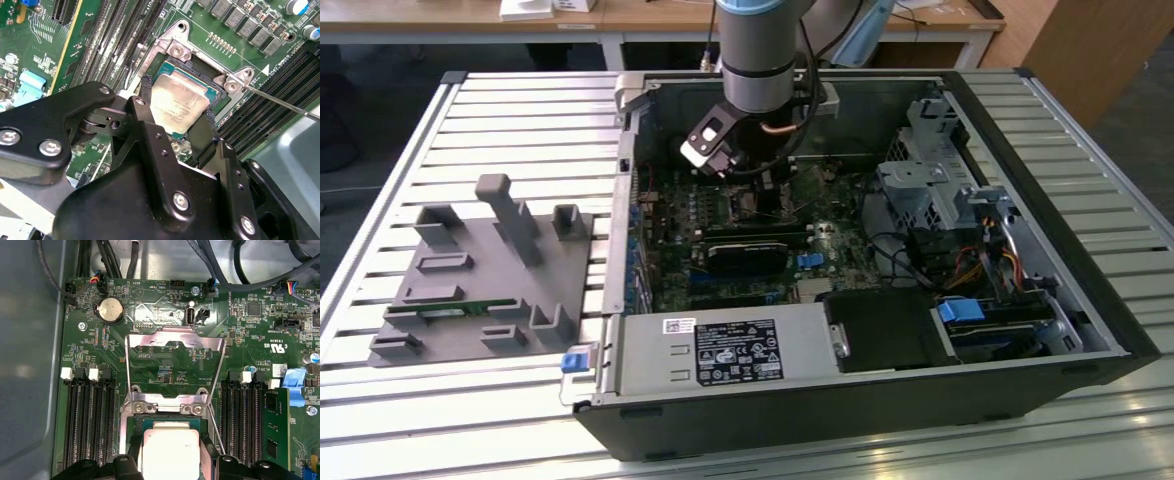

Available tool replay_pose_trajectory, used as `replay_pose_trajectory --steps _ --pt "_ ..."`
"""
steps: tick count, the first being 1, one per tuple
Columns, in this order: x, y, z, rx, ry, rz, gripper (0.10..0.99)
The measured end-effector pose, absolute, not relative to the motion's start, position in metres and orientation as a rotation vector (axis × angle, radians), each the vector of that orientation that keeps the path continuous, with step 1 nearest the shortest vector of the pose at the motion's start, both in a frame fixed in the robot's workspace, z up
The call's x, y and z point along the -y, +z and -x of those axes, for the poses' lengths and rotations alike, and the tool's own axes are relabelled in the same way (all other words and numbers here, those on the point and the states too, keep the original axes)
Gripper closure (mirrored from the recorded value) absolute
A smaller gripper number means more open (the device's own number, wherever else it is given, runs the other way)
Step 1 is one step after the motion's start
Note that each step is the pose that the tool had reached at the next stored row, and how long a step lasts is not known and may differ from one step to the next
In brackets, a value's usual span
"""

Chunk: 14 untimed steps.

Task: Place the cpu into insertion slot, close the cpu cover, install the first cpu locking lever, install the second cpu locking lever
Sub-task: 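Place the cpu into insertion slot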

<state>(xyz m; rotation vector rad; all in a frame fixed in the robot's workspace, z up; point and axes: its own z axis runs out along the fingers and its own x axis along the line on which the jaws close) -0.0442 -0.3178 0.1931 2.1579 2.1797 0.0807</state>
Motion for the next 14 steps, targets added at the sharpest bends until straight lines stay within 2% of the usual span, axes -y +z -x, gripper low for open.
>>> replay_pose_trajectory --steps 7,8,9,14 --pt "0.3178 0.1930 0.0442 -2.180 0.081 -2.158 0.545" --pt "0.3178 0.1930 0.0442 -2.180 0.081 -2.158 0.533" --pt "0.3178 0.1930 0.0442 -2.180 0.081 -2.158 0.475" --pt "0.3148 0.1926 0.0442 -2.180 0.081 -2.158 0.475"
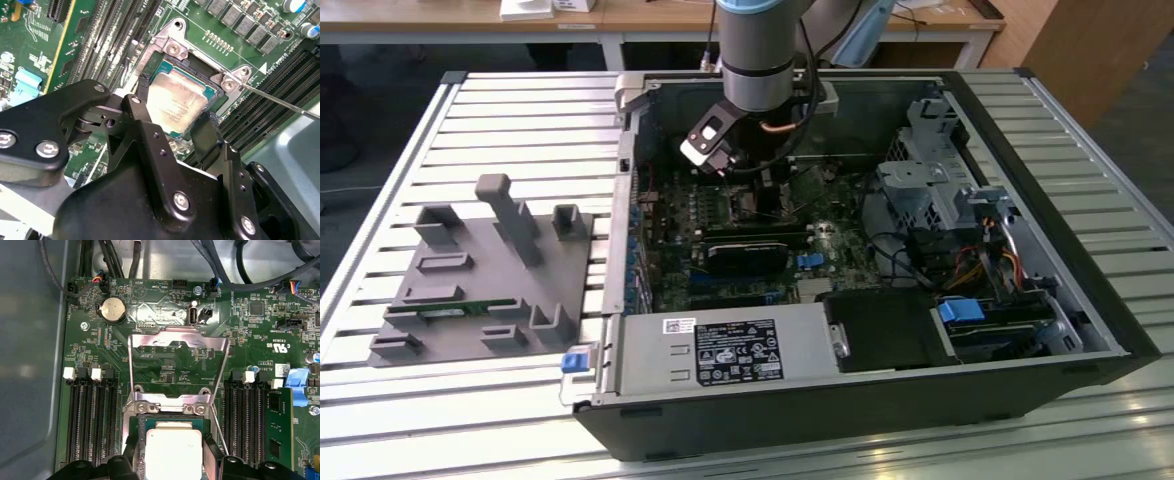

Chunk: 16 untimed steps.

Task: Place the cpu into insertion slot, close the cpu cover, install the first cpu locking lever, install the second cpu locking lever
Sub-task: 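Place the cpu into insertion slot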

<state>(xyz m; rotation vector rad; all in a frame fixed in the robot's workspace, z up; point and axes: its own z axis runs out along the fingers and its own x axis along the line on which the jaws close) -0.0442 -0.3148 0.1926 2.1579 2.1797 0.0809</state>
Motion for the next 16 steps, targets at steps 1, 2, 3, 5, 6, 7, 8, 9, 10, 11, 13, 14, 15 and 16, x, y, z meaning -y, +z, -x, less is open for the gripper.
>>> replay_pose_trajectory --steps 1,2,3,5,6,7,8,9,10,11,13,14,15,16 --pt "0.3142 0.1924 0.0442 -2.180 0.081 -2.158 0.475" --pt "0.3140 0.1922 0.0442 -2.180 0.081 -2.158 0.475" --pt "0.3139 0.1921 0.0442 -2.180 0.081 -2.158 0.475" --pt "0.3138 0.1919 0.0442 -2.180 0.081 -2.158 0.475" --pt "0.3138 0.1919 0.0443 -2.180 0.081 -2.158 0.475" --pt "0.3138 0.1918 0.0442 -2.180 0.081 -2.158 0.475" --pt "0.3138 0.1918 0.0442 -2.180 0.081 -2.158 0.475" --pt "0.3138 0.1918 0.0442 -2.180 0.081 -2.158 0.475" --pt "0.3138 0.1920 0.0442 -2.180 0.081 -2.158 0.475" --pt "0.3138 0.1923 0.0442 -2.180 0.081 -2.158 0.475" --pt "0.3138 0.1954 0.0443 -2.179 0.081 -2.158 0.475" --pt "0.3138 0.1961 0.0442 -2.179 0.081 -2.158 0.475" --pt "0.3138 0.1969 0.0443 -2.179 0.081 -2.158 0.475" --pt "0.3138 0.1979 0.0442 -2.179 0.081 -2.158 0.475"
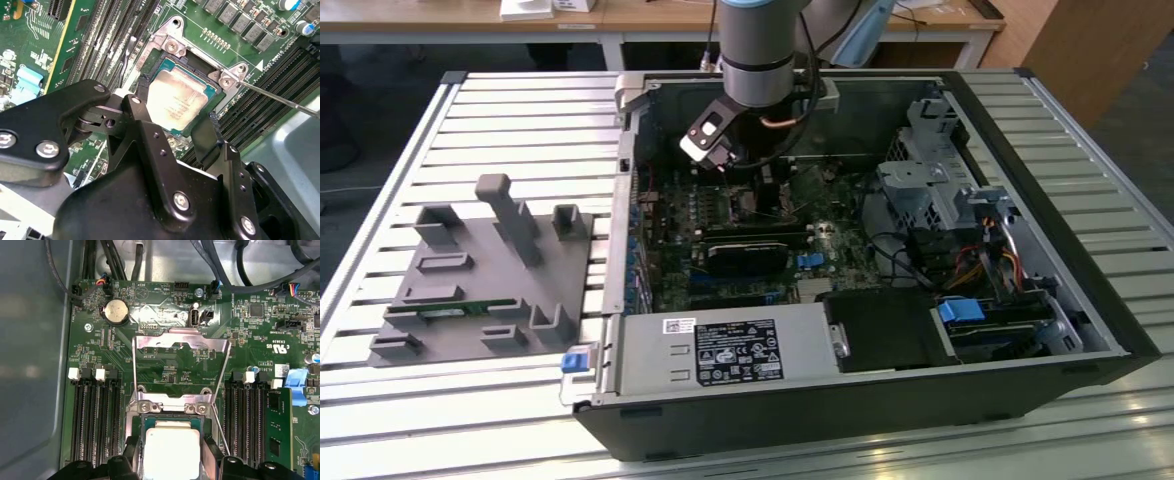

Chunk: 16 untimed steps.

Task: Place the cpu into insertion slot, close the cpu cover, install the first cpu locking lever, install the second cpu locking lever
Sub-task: 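Place the cpu into insertion slot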

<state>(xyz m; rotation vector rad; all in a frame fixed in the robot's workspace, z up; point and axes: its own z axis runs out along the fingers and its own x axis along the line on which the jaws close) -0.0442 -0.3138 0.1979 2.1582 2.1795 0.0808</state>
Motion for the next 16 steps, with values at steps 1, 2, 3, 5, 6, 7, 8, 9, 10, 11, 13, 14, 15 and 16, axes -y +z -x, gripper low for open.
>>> replay_pose_trajectory --steps 1,2,3,5,6,7,8,9,10,11,13,14,15,16 --pt "0.314 0.199 0.044 -2.179 0.081 -2.158 0.475" --pt "0.314 0.200 0.044 -2.180 0.081 -2.158 0.475" --pt "0.314 0.201 0.044 -2.180 0.081 -2.158 0.475" --pt "0.314 0.204 0.044 -2.179 0.081 -2.158 0.475" --pt "0.314 0.206 0.044 -2.180 0.081 -2.158 0.475" --pt "0.314 0.207 0.044 -2.180 0.081 -2.158 0.475" --pt "0.314 0.209 0.044 -2.180 0.080 -2.159 0.475" --pt "0.314 0.211 0.044 -2.181 0.079 -2.159 0.475" --pt "0.314 0.213 0.044 -2.181 0.078 -2.160 0.475" --pt "0.314 0.215 0.044 -2.182 0.076 -2.160 0.475" --pt "0.314 0.216 0.043 -2.185 0.071 -2.164 0.475" --pt "0.314 0.217 0.043 -2.188 0.067 -2.167 0.486" --pt "0.315 0.217 0.042 -2.192 0.062 -2.170 0.549" --pt "0.315 0.217 0.042 -2.194 0.058 -2.173 0.549"
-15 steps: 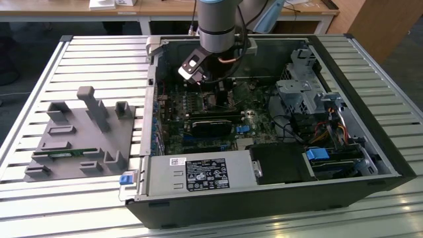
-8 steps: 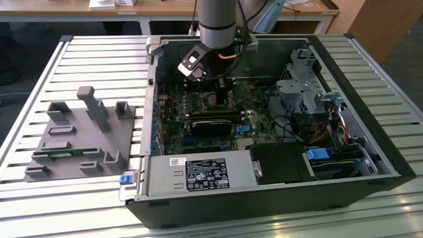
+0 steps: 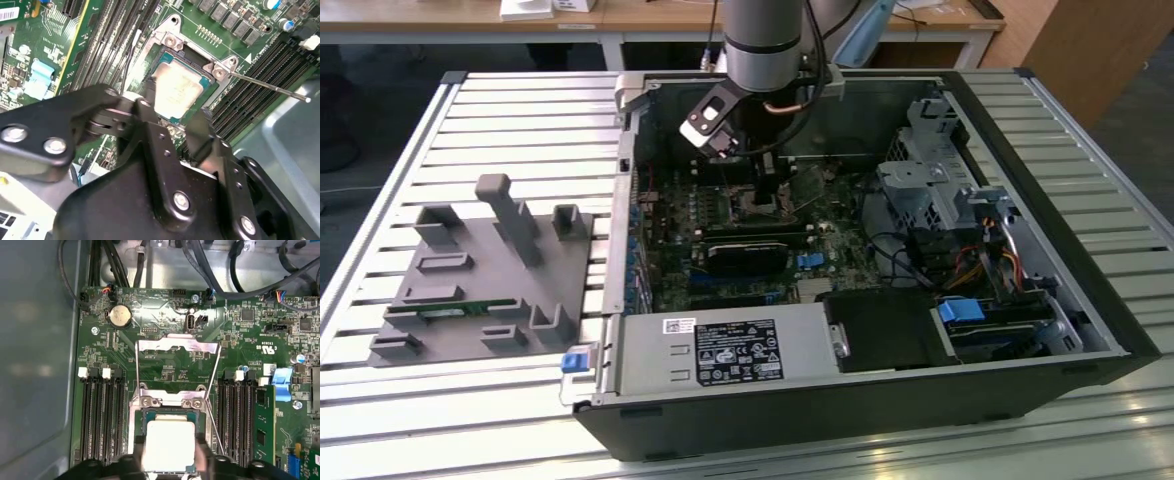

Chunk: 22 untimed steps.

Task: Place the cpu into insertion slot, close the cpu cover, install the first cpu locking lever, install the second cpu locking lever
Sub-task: 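Place the cpu into insertion slot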

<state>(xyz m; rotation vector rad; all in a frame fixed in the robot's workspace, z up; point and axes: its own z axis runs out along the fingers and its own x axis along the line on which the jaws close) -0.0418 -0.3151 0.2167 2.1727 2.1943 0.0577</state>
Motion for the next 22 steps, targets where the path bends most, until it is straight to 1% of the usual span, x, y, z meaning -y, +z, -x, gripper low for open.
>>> replay_pose_trajectory --steps 2,3,5,6,8,9,10,11,12,22 --pt "0.3166 0.2166 0.0409 -2.199 0.050 -2.177 0.667" --pt "0.3172 0.2166 0.0407 -2.200 0.047 -2.179 0.667" --pt "0.3180 0.2166 0.0405 -2.201 0.045 -2.179 0.784" --pt "0.3182 0.2166 0.0405 -2.202 0.045 -2.180 0.784" --pt "0.3185 0.2166 0.0402 -2.202 0.044 -2.180 0.902" --pt "0.3187 0.2167 0.0400 -2.202 0.043 -2.180 0.902" --pt "0.3188 0.2167 0.0397 -2.203 0.043 -2.181 0.961" --pt "0.3188 0.2167 0.0391 -2.203 0.044 -2.182 0.961" --pt "0.3188 0.2166 0.0385 -2.204 0.044 -2.182 0.980" --pt "0.3188 0.2171 0.0366 -2.205 0.044 -2.184 0.980"
